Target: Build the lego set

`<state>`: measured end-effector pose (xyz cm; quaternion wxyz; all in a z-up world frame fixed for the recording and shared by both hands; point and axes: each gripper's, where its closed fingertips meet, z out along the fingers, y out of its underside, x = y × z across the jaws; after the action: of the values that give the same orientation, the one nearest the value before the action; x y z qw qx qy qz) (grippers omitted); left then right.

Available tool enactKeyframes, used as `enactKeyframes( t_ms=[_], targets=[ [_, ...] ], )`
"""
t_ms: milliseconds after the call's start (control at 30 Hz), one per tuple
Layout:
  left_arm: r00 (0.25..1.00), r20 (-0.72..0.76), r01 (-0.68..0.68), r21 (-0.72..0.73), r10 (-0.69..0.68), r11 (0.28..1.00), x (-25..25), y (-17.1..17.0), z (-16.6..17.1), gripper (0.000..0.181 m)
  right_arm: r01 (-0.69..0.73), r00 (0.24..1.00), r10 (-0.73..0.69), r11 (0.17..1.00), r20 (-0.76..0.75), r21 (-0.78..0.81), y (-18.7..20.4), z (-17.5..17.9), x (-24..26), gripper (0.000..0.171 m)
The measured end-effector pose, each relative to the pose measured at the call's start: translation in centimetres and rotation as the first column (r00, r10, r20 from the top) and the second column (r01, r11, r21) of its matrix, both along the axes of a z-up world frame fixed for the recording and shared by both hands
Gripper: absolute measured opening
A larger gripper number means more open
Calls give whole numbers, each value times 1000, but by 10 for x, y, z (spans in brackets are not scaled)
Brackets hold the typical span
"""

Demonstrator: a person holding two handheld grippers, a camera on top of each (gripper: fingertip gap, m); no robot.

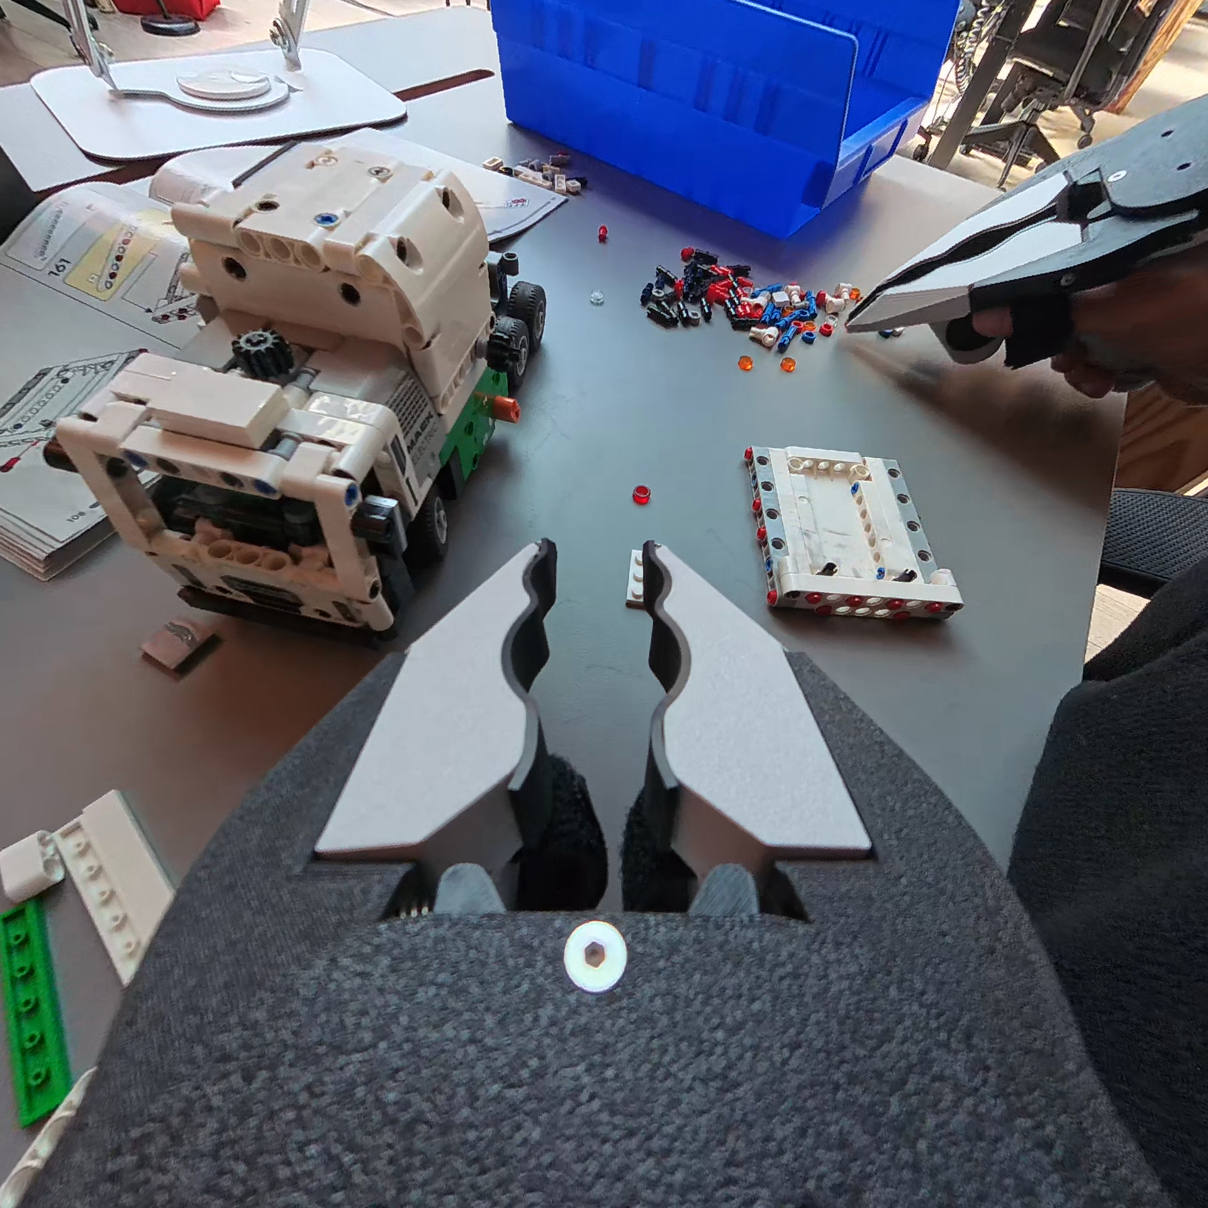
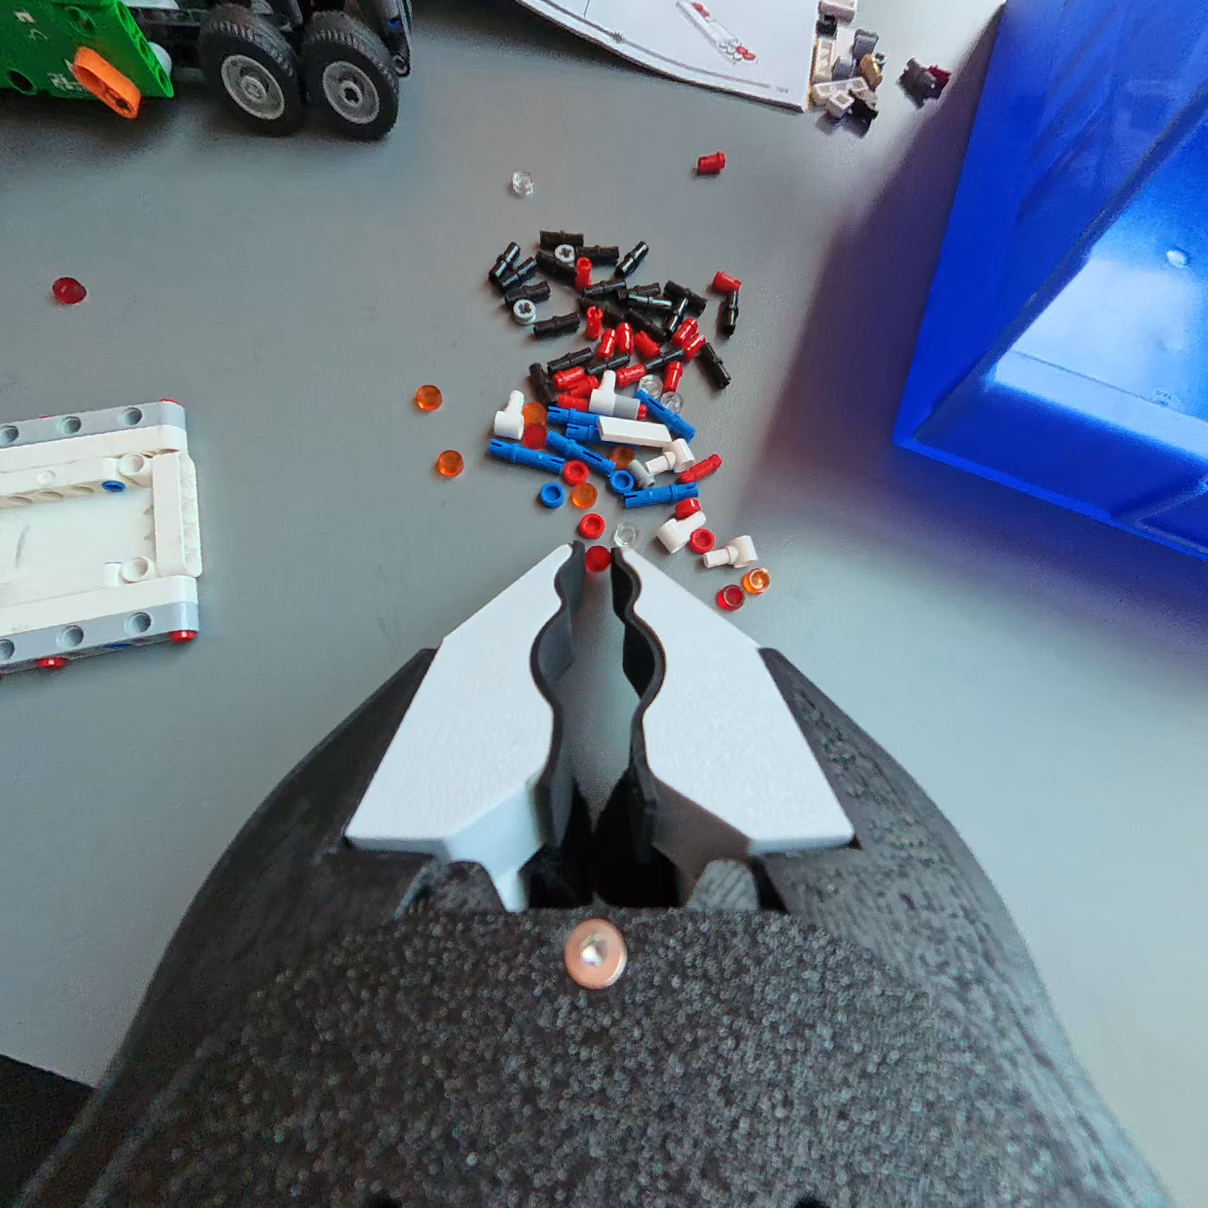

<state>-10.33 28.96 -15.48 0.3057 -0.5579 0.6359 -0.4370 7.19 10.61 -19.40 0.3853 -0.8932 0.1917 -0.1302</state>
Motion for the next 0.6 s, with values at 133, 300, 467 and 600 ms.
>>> enactKeyframes(
  t_ms=[133,300,467,600],
  targets=[
    [1000,1,1,-1,-1,1000,0,0,0,24,0,1000,2,997,-24,81,-1,13,-1,6],
    [1000,1,3,1,-3,1000,0,-1,0,24,-31,999,33,999,-35,36,-6,5,-7,6],
    [1000,9,0,8,0,1000,0,0,1,24,-162,984,169,980,-55,113,21,14,-36,6],
    [1000,10,3,13,-3,1000,0,-1,1,24,-308,946,322,933,-49,186,73,30,-70,6]
  ],
)
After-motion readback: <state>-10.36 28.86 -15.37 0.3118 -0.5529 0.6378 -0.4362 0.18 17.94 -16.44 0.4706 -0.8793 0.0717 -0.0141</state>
